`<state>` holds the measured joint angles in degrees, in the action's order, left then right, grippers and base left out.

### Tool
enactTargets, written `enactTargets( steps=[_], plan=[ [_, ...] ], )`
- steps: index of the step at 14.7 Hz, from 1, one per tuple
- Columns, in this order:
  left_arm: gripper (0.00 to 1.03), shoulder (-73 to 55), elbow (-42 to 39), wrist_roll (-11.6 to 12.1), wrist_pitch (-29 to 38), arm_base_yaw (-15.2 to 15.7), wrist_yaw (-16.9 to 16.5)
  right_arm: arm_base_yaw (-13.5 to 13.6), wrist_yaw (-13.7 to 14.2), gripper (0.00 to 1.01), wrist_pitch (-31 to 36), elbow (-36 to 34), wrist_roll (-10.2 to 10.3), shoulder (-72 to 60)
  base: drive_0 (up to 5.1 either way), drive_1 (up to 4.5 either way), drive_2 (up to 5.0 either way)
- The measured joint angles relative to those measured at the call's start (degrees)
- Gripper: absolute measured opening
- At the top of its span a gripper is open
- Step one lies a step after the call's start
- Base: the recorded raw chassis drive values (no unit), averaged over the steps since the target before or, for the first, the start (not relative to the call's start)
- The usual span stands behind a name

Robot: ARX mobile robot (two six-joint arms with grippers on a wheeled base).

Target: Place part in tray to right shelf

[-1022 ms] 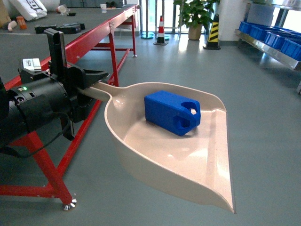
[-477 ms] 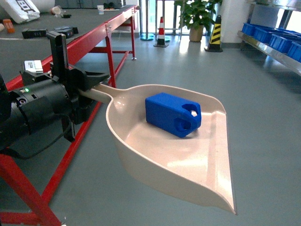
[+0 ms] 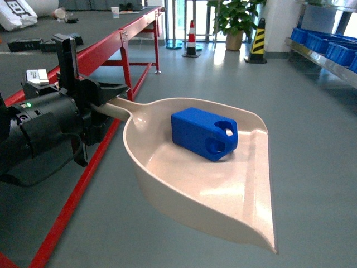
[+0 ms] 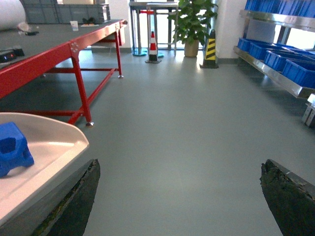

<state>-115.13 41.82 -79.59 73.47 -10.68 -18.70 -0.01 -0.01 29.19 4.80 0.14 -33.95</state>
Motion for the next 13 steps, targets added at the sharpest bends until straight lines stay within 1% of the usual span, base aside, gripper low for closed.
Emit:
enactTargets(
  steps=[13],
  plan=[
    [0.13, 0.0, 0.1, 0.0, -0.1, 0.0, -0.1, 0.0, 0.0, 0.98, -0.2, -0.2, 0.0, -0.3, -0.1, 4.11, -4.3]
  ],
)
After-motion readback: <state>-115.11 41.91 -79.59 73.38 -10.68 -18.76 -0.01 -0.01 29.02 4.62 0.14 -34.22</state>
